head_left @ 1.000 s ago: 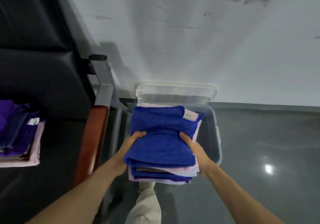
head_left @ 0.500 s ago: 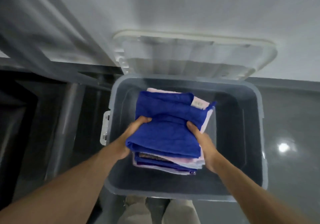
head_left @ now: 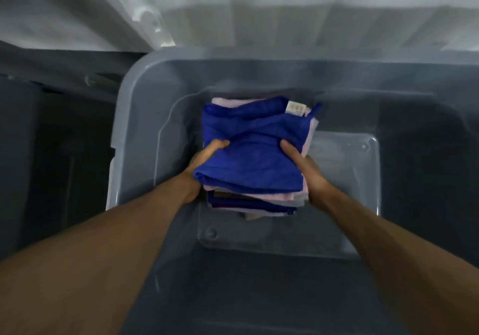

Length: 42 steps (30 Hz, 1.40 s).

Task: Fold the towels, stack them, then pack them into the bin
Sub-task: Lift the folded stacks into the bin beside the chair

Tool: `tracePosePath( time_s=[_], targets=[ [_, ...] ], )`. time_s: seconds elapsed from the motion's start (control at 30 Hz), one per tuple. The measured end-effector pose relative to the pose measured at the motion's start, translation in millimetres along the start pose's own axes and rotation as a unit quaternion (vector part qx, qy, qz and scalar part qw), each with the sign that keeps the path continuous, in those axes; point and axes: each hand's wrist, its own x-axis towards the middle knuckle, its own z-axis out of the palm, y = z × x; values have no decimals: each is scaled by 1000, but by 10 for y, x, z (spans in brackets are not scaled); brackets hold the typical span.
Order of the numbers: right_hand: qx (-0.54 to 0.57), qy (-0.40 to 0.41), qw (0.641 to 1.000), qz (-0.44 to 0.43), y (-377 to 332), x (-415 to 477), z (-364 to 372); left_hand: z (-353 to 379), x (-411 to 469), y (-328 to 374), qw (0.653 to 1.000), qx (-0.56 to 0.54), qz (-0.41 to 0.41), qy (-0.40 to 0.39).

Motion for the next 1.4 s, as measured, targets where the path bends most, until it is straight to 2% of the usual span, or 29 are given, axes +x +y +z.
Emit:
tracePosePath(
  time_s=[0.13,0.3,0.47,0.57,0.7,0.87,1.03,1.23,1.4],
  targets=[
    [-32,-12,999,9,-167,-66,-105,4,-26,-6,1000,4,-11,-3],
    [-67,76,994,31,-457,-398,-43,62,-455,206,996,70,-38,30],
    [-220,173,959,52,-974,-1154,194,155,-1247,682,990,125,-15,61],
    [-297,174,937,49,-1367,-1680,437,203,-1877,1087,984,167,-4,65],
    [-354,138,925,17,-2082,-2614,983,200,-2962,1711,986,156,28,43],
    [-331,137,933,-43,-2826,-3800,1641,102,-4246,2288,985,145,79,40],
    [-293,118,947,-64,-3101,-4875,2173,-164,-5315,2484,980,145,132,23],
    [-272,115,949,-113,-2782,-6040,2582,-630,-6433,2153,975,119,179,61],
    [-220,76,961,-145,-2426,-7057,3018,-1062,-7416,1705,972,80,208,79]
  ],
)
